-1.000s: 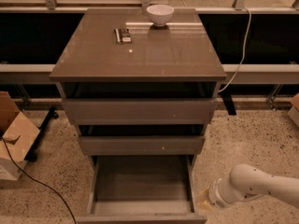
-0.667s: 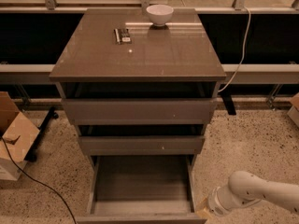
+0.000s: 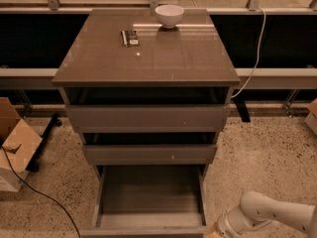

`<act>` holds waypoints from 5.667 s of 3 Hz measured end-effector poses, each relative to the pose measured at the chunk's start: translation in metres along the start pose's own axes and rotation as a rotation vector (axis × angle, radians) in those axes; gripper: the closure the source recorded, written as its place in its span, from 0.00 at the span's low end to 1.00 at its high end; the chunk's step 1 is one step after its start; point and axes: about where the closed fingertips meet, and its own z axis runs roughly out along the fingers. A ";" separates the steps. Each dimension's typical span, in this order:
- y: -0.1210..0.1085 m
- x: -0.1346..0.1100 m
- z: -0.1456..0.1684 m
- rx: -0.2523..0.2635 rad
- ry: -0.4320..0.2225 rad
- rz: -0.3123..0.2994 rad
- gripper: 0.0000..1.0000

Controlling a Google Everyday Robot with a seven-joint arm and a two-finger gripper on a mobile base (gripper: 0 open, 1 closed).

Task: Close bottom drawer

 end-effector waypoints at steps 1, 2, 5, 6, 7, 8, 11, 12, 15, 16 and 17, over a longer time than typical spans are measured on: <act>-0.006 0.003 0.033 -0.032 0.033 0.013 1.00; -0.013 0.006 0.066 -0.059 0.057 0.023 1.00; -0.035 0.012 0.113 -0.053 0.035 0.041 1.00; -0.048 -0.005 0.117 0.010 -0.008 -0.002 1.00; -0.048 -0.005 0.117 0.010 -0.008 -0.002 1.00; -0.077 -0.029 0.122 0.063 -0.063 -0.039 1.00; -0.107 -0.080 0.136 0.173 -0.212 -0.139 1.00; -0.115 -0.087 0.139 0.182 -0.231 -0.149 1.00; -0.164 -0.123 0.131 0.222 -0.289 -0.189 0.81; -0.178 -0.137 0.126 0.225 -0.317 -0.207 0.58; -0.192 -0.154 0.120 0.228 -0.342 -0.231 0.34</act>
Offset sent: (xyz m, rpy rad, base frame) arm 0.0096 0.0392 -0.1279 0.0013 0.1193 0.0222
